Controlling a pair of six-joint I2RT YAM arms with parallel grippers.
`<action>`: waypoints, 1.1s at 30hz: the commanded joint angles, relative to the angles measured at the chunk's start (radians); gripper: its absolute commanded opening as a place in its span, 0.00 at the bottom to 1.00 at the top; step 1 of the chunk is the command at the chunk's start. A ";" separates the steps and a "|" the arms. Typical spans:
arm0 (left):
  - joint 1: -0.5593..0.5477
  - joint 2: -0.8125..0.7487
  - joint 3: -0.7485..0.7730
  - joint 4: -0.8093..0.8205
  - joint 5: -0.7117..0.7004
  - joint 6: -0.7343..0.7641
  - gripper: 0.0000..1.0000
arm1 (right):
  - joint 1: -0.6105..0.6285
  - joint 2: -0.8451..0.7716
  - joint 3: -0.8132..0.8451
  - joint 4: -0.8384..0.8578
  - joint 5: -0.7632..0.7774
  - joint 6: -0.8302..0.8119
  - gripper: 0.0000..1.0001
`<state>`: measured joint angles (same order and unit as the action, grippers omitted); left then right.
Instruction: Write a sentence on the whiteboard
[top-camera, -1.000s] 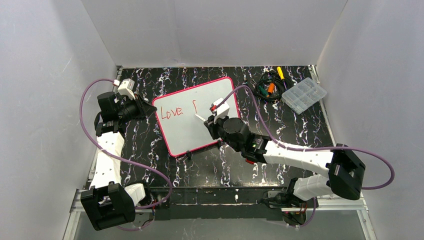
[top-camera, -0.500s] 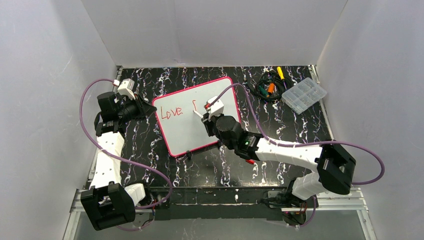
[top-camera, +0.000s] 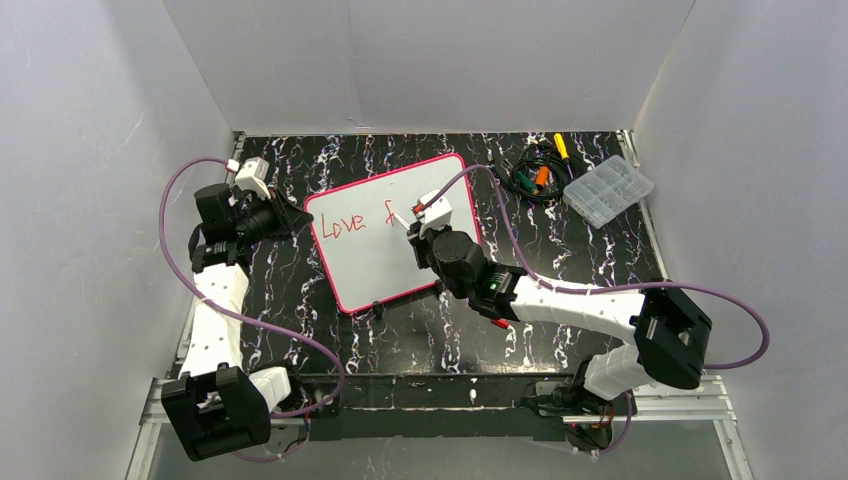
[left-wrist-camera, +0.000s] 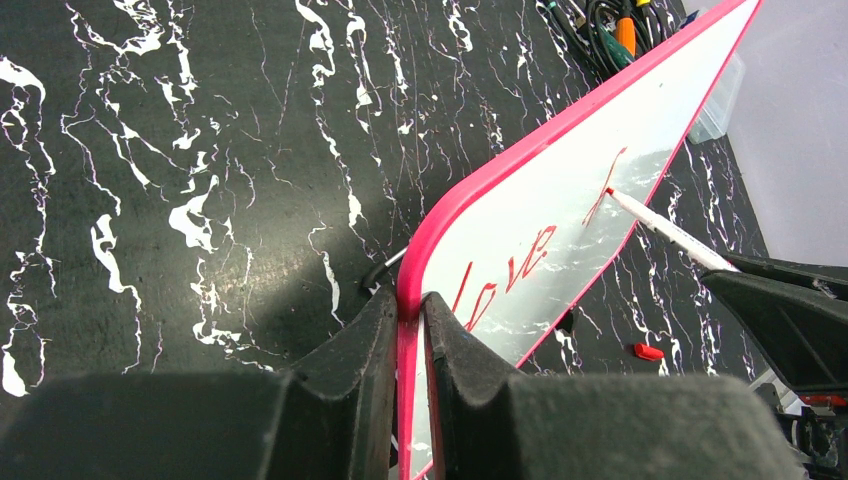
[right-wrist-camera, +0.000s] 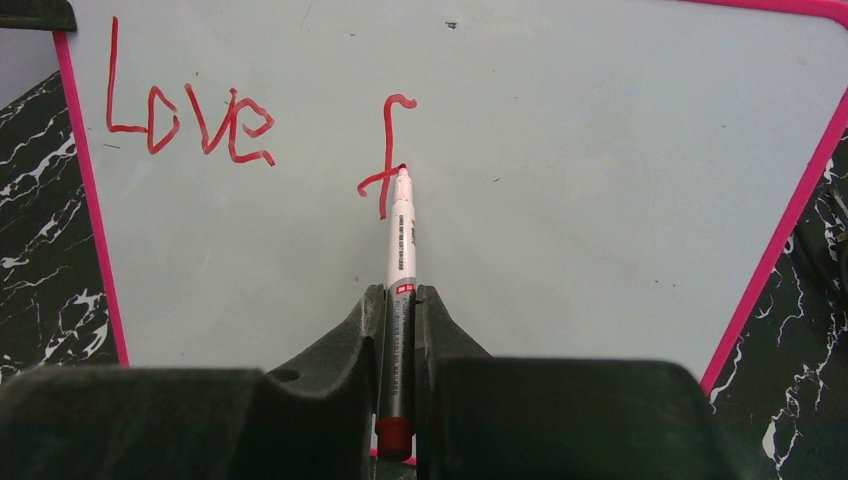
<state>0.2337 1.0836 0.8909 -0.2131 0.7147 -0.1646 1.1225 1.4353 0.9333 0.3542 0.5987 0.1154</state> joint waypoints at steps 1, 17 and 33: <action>0.000 -0.012 -0.004 -0.020 0.016 0.010 0.03 | -0.007 -0.039 0.002 0.073 0.025 -0.019 0.01; 0.000 -0.012 -0.004 -0.020 0.015 0.011 0.03 | -0.007 -0.002 0.024 0.018 0.066 -0.017 0.01; 0.000 -0.012 -0.003 -0.020 0.016 0.011 0.03 | -0.006 -0.043 -0.036 -0.041 0.013 0.063 0.01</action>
<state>0.2337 1.0836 0.8909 -0.2134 0.7143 -0.1638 1.1194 1.4151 0.9066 0.3397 0.6083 0.1585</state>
